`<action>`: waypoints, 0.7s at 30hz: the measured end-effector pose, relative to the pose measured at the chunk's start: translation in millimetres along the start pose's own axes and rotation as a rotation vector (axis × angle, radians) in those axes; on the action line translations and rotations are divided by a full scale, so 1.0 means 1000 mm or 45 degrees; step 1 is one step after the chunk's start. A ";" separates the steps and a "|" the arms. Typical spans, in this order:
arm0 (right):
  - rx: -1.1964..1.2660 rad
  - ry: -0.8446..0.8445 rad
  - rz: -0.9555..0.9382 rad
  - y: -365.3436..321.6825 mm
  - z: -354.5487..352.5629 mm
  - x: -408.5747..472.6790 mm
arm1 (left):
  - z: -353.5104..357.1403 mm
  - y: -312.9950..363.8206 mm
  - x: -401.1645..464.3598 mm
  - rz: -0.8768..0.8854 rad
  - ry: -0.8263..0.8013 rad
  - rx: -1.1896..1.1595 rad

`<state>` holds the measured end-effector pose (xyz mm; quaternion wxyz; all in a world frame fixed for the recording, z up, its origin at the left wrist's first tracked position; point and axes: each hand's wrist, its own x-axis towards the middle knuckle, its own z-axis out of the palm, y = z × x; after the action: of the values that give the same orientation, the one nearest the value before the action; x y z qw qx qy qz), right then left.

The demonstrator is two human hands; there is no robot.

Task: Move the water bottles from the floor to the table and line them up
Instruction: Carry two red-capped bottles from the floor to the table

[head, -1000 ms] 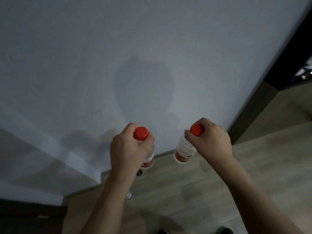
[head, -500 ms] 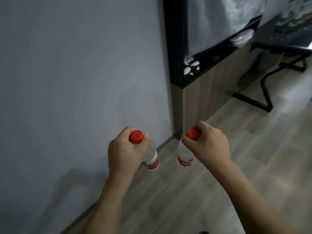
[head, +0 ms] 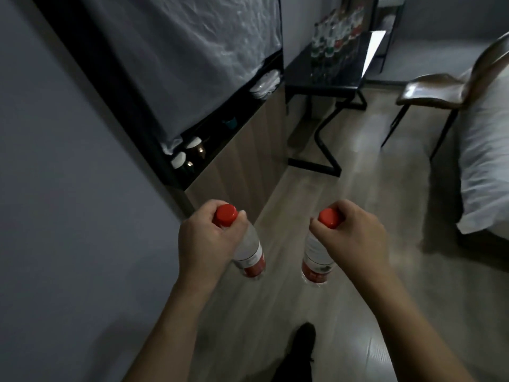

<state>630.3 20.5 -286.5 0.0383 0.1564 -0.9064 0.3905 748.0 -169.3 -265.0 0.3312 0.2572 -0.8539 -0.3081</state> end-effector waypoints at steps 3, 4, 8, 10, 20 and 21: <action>0.008 0.075 0.062 0.031 -0.010 0.053 | 0.057 0.017 0.038 -0.020 -0.062 -0.054; 0.004 0.092 0.072 0.040 -0.013 0.072 | 0.077 0.021 0.052 -0.022 -0.072 -0.070; -0.057 0.058 0.064 0.068 -0.024 0.153 | 0.153 0.044 0.113 0.016 -0.085 -0.120; -0.087 0.033 0.060 0.080 -0.034 0.194 | 0.187 0.058 0.143 0.040 -0.078 -0.133; -0.082 0.123 0.144 0.167 -0.090 0.392 | 0.371 0.151 0.287 0.166 -0.155 -0.163; -0.099 0.116 0.147 0.180 -0.094 0.414 | 0.391 0.160 0.298 0.156 -0.164 -0.193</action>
<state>176.8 99.3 -267.6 0.0628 0.0842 -0.9258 0.3632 234.1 -113.7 -262.7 0.3125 0.1583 -0.8618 -0.3669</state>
